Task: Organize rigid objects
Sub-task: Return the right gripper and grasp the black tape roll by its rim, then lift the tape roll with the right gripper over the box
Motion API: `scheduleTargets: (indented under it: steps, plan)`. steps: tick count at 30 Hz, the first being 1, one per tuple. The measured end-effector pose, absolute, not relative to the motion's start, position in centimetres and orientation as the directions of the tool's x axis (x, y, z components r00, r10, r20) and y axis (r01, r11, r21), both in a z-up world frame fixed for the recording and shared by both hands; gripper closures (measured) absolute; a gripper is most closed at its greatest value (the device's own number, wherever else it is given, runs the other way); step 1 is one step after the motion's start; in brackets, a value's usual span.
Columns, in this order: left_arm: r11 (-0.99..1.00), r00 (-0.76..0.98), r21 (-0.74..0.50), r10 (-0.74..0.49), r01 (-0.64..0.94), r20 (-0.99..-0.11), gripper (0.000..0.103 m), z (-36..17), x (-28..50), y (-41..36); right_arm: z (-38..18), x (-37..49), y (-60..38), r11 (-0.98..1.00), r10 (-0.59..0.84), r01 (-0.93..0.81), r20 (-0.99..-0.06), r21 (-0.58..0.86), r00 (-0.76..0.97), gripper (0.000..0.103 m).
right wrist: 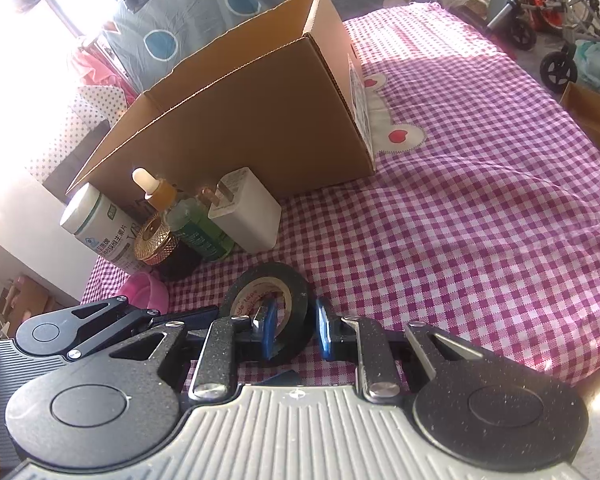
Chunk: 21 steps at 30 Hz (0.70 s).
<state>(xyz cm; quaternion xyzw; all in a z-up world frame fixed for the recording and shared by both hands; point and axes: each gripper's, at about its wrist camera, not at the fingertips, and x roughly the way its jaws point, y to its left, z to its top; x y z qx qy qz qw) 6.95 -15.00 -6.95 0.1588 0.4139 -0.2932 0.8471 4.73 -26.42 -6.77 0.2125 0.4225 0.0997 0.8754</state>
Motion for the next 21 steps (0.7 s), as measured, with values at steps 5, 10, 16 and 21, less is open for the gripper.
scheduleTargets:
  steps: [5, 10, 16, 21]
  plan:
    - [0.793, 0.5, 0.021, -0.364, 0.609, -0.786, 0.037, -6.9, 7.4, -14.8, -6.7, 5.1, -26.1, 0.902, 0.339, -0.004, -0.702, 0.432, 0.626, 0.08]
    - [0.791, 0.519, 0.031, -0.37, 0.61, -0.771, 0.038, -7.1, 7.2, -14.8, -6.8, 5.2, -26.1, 0.903, 0.34, -0.011, -0.697, 0.43, 0.632, 0.081]
    - [0.796, 0.527, 0.036, -0.365, 0.604, -0.768, 0.039, -6.8, 7.0, -14.9, -6.8, 5.1, -26.0, 0.905, 0.332, -0.006, -0.696, 0.426, 0.637, 0.08]
    - [0.798, 0.543, 0.033, -0.378, 0.602, -0.75, 0.039, -5.8, 6.2, -14.6, -6.1, 4.3, -26.1, 0.901, 0.329, 0.002, -0.686, 0.435, 0.649, 0.08]
